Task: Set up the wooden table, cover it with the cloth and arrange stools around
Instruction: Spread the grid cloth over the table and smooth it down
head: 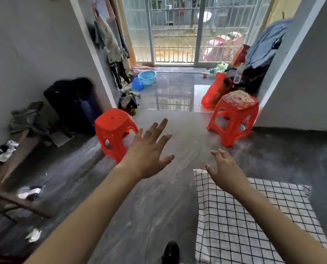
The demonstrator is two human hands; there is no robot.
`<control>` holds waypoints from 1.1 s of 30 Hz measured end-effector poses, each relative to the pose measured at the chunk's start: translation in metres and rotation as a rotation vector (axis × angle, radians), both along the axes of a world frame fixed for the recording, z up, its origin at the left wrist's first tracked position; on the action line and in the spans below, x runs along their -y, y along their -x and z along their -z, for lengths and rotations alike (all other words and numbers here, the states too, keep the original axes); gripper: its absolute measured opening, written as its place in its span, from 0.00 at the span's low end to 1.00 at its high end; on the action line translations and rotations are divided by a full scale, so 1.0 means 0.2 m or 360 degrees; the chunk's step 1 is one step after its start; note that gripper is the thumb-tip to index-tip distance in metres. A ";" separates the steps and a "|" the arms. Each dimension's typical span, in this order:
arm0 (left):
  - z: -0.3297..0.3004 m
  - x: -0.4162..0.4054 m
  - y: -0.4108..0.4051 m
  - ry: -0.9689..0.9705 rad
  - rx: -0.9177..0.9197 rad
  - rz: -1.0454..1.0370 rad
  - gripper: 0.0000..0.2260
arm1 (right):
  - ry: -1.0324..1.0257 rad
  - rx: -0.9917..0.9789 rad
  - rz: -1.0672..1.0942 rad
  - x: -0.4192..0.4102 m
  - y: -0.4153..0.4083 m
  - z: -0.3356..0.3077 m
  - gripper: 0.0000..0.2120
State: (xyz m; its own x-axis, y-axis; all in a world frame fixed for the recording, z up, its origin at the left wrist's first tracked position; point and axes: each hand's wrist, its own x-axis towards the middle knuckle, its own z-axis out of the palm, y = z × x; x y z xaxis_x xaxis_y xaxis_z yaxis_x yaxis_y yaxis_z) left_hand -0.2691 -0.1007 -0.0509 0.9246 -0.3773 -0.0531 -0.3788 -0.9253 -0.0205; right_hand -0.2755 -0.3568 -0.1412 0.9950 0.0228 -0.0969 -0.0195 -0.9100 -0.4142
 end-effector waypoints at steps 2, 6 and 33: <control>-0.02 0.02 -0.22 -0.0025 0.0001 0.0052 0.32 | -0.0023 0.0000 0.0084 0.04 -0.16 0.02 0.28; -0.04 0.17 -0.57 -0.0004 0.0000 0.0197 0.32 | -0.0039 -0.0019 0.0236 0.15 -0.39 0.02 0.28; 1.06 1.29 -1.65 -0.0413 -0.0589 0.1863 0.35 | -0.0312 -0.0770 0.2012 0.12 -0.12 0.64 0.37</control>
State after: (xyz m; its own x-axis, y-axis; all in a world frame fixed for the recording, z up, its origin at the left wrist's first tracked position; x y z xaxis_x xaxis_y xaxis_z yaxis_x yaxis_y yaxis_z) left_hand 0.0611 -0.3596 -0.2636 -0.0434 -0.9002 -0.4333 -0.9912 -0.0154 0.1314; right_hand -0.2516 -0.3809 -0.2699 0.2152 -0.8148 -0.5384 -0.9646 -0.0914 -0.2473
